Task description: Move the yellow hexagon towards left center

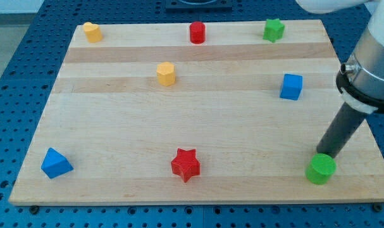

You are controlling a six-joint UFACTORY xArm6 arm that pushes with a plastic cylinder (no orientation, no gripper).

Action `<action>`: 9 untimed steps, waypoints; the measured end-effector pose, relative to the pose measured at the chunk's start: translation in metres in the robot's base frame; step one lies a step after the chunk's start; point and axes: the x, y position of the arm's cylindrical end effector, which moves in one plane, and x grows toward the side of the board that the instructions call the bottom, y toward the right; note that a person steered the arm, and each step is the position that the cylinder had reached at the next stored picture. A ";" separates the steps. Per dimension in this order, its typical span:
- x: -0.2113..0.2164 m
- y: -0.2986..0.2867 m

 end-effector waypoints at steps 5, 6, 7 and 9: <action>-0.054 -0.101; -0.072 -0.140; -0.118 -0.146; -0.168 -0.185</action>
